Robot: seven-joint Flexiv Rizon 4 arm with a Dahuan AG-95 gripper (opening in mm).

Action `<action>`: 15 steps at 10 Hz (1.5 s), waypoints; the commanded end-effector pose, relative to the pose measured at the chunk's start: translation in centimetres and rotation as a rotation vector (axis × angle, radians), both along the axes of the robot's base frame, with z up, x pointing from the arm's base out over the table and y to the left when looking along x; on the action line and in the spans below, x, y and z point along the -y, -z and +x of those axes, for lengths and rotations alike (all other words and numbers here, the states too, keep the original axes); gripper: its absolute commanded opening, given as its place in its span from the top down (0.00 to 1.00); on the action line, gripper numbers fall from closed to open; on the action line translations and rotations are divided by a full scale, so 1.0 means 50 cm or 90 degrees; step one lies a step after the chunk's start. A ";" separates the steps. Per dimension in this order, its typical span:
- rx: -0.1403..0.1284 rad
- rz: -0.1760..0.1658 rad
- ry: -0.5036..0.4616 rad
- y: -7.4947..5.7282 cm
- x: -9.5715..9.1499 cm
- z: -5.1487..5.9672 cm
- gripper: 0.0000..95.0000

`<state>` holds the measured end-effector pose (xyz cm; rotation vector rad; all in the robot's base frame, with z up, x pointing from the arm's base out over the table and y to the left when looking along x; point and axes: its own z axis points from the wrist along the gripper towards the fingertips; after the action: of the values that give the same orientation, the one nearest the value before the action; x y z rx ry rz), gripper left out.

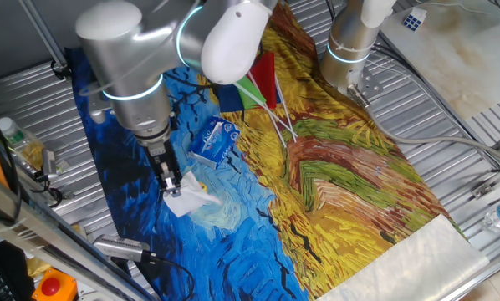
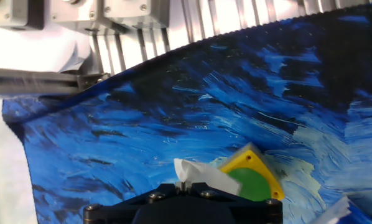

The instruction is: Pull out a napkin

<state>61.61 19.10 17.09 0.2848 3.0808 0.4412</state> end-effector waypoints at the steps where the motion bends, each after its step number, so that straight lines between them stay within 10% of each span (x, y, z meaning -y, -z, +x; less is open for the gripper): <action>1: 0.005 -0.002 -0.030 0.003 0.003 -0.001 1.00; 4: 0.017 -0.010 -0.071 0.015 0.017 -0.004 0.40; 6: 0.016 -0.007 -0.072 0.015 0.017 -0.004 0.40; 7: 0.016 -0.006 -0.074 0.015 0.017 -0.004 0.20; 14: 0.008 -0.013 -0.075 0.017 0.021 -0.006 0.20; 15: 0.007 -0.022 -0.072 0.018 0.024 -0.007 0.60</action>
<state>61.33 17.94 16.26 0.1106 3.1021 0.3939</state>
